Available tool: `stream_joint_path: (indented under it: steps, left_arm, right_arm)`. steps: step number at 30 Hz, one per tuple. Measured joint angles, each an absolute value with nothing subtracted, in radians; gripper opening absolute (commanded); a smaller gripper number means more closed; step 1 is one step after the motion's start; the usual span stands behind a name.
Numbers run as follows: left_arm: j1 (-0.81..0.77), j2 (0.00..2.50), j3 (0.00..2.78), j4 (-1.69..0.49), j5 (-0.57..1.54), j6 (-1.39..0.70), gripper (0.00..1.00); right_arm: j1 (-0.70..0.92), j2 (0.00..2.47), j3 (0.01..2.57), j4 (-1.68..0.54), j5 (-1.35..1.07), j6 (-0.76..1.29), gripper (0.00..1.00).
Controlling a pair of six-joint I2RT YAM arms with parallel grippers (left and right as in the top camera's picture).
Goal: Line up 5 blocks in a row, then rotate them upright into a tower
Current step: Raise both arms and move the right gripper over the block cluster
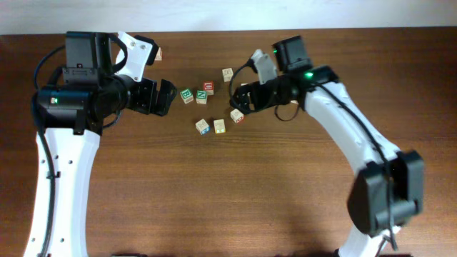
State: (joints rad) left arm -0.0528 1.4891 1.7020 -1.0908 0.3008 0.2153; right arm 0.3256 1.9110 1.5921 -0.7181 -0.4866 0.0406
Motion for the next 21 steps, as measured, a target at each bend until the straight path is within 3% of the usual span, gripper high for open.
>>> stream_joint_path:
  steps: [2, 4, 7, 16, 21]
  left_arm:
    - [-0.053, 1.489, 1.702, -1.095, 0.301, 0.215, 0.99]
    - [-0.053, 1.489, 1.702, -1.096, 0.303, 0.215, 0.99]
    - [-0.053, 1.489, 1.702, -1.096, 0.303, 0.215, 0.99]
    - [-0.053, 1.49, 1.702, -1.095, 0.303, 0.216, 0.99]
    - [-0.053, 1.493, 1.702, -1.094, 0.303, 0.215, 0.99]
  right_arm:
    - [0.334, 1.966, 1.592, -0.681, -0.488, 0.043, 1.0]
    - [0.337, 2.019, 1.592, -0.648, -0.494, 0.046, 0.82]
    - [0.341, 2.082, 1.593, -0.618, -0.493, 0.053, 0.72]
    - [0.453, 2.183, 1.593, -0.572, -0.176, 0.049, 0.64]
    - [0.487, 2.184, 1.594, -0.524, -0.078, 0.048, 0.49]
